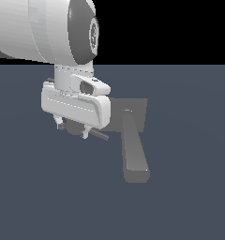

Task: Turn on the faucet by rotating a designated handle.

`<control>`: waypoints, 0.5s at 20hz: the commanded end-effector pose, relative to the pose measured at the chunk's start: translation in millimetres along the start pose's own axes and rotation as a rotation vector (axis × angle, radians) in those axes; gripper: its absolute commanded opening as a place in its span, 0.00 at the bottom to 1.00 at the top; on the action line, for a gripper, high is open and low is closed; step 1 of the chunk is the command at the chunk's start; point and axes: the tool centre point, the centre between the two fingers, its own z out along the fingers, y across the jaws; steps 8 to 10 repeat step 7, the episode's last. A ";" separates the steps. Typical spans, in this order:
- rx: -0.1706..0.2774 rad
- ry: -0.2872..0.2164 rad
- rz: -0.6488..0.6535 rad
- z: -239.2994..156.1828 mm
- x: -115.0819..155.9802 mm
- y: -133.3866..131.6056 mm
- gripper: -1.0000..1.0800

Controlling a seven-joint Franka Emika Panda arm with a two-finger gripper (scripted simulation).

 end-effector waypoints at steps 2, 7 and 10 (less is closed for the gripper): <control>-0.043 0.008 0.252 46.0 23.7 86.5 0.74; -0.014 0.145 0.104 19.0 34.5 9.2 0.60; -0.014 0.145 0.104 19.0 34.5 9.2 0.60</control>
